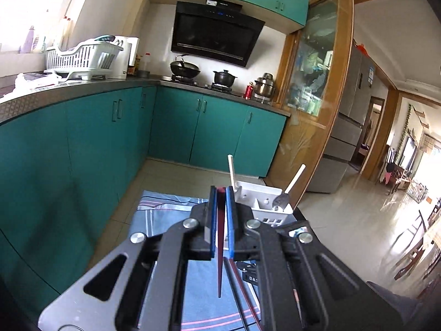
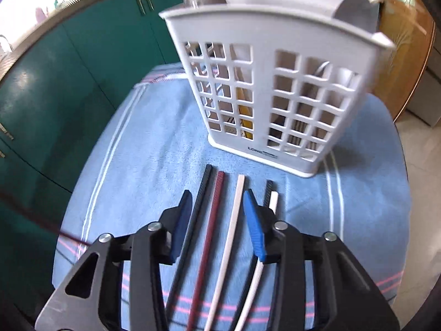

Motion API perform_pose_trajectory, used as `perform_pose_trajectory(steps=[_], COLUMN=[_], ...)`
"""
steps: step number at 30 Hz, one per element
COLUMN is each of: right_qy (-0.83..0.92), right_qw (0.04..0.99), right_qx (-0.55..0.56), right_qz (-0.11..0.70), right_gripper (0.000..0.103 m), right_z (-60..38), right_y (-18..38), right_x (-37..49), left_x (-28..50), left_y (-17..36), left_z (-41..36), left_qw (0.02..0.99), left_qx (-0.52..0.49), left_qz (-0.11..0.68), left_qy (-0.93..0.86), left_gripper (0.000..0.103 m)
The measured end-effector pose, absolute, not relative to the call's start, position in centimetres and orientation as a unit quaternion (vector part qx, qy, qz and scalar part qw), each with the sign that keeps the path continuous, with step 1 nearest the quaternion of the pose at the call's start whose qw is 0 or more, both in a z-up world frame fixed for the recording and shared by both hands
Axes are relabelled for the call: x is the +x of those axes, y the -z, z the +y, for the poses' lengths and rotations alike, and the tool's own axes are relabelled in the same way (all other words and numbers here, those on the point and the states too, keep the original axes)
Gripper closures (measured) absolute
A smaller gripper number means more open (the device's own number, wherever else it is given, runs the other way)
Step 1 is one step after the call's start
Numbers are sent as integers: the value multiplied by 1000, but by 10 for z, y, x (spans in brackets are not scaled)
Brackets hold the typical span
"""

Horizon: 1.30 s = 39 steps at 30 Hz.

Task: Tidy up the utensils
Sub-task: 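Grasp the other red chopstick with the right tool while the left holds its chopstick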

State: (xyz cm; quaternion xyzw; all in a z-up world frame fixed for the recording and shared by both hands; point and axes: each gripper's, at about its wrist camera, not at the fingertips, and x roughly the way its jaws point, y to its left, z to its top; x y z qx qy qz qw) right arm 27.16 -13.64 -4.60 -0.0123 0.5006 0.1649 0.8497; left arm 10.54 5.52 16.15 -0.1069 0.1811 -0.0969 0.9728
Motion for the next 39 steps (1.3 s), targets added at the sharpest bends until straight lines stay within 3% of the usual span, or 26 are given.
perform_pose_trajectory(steps=[9,21,23,39], right_qy=[-143,-127,-132,-126], right_qw=[831,820,817,811], right_qx=[-33,-24,-11,-29], right_qz=[537,557,561,571], right_gripper=[79,80,91,91], right_z=[-110,-103,-107,-113], right_y=[68,78,77,78], right_x=[295,326,326,318], left_x=[104,106,106,110], left_y=[-165,-161,-160,-157], left_z=[84,91,90,91], left_qw=[972,971,971,970], left_qx=[-129,-136,-135,-137], left_qz=[176,179,179,181], left_qy=[86,81,81,82], left_gripper=[97,97,97,97])
